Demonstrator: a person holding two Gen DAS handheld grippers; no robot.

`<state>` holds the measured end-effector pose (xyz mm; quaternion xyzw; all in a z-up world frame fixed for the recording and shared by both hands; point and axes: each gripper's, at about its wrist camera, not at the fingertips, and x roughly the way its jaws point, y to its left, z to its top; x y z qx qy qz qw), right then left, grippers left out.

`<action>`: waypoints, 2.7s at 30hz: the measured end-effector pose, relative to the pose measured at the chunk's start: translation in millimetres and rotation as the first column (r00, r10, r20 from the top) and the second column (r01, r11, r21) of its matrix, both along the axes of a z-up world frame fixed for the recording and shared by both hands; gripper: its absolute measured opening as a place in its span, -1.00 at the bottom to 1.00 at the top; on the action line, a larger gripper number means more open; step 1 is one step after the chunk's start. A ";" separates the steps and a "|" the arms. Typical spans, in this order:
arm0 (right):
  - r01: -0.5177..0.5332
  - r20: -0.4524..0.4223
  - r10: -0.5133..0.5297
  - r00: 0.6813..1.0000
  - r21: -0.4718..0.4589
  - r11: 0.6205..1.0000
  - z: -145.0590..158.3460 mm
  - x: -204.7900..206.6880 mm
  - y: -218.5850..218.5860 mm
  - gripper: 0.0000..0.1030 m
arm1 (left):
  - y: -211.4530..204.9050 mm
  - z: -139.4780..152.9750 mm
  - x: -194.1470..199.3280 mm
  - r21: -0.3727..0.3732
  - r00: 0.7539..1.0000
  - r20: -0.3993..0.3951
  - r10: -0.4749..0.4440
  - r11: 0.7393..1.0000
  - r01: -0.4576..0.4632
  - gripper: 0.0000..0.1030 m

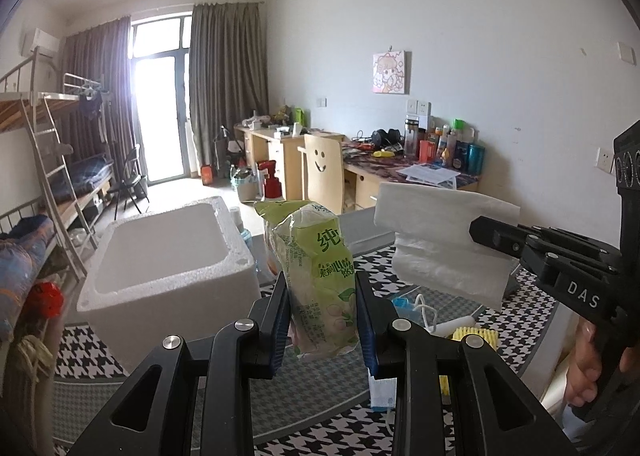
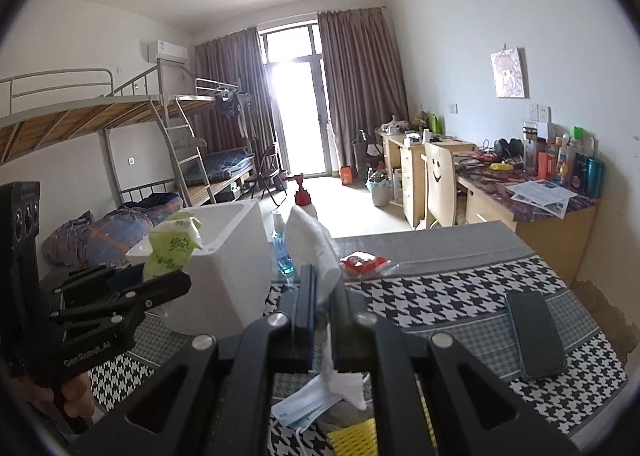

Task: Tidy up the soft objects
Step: 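Carry the green pack with the left tool while the right tool carries the towel to the box, then open the left tool over the white foam box to drop the green pack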

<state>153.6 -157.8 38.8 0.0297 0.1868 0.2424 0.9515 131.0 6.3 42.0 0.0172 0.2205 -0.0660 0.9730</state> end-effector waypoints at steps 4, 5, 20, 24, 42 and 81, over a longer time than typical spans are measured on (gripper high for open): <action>-0.001 0.003 0.001 1.000 0.000 1.000 2.6 2.7 2.9 -0.84 | 1.0 2.4 3.2 -0.001 1.000 0.006 0.005 1.000 -0.005 -0.39; -0.001 0.002 0.001 1.000 0.000 1.000 3.0 3.5 3.3 -0.84 | 1.1 3.3 5.3 0.001 1.000 0.007 0.006 1.000 -0.006 -0.39; 0.012 0.009 -0.012 1.000 -0.001 1.000 11.8 16.8 9.5 -0.84 | 9.7 9.4 22.4 0.004 1.000 0.017 0.019 1.000 -0.019 -0.39; 0.000 0.010 0.000 1.000 -0.003 1.000 16.7 20.5 16.0 -0.84 | 10.0 12.0 27.6 0.011 0.999 0.024 0.039 0.999 -0.039 -0.39; -0.044 0.020 0.045 0.999 -0.013 0.999 32.4 36.4 35.1 -0.84 | 28.8 25.1 45.6 0.016 0.995 0.043 0.094 0.995 -0.095 -0.39; -0.216 0.052 0.218 0.975 -0.041 0.975 54.7 57.5 93.3 -0.84 | 70.8 31.2 66.2 0.030 0.946 0.047 0.321 0.946 -0.323 -0.38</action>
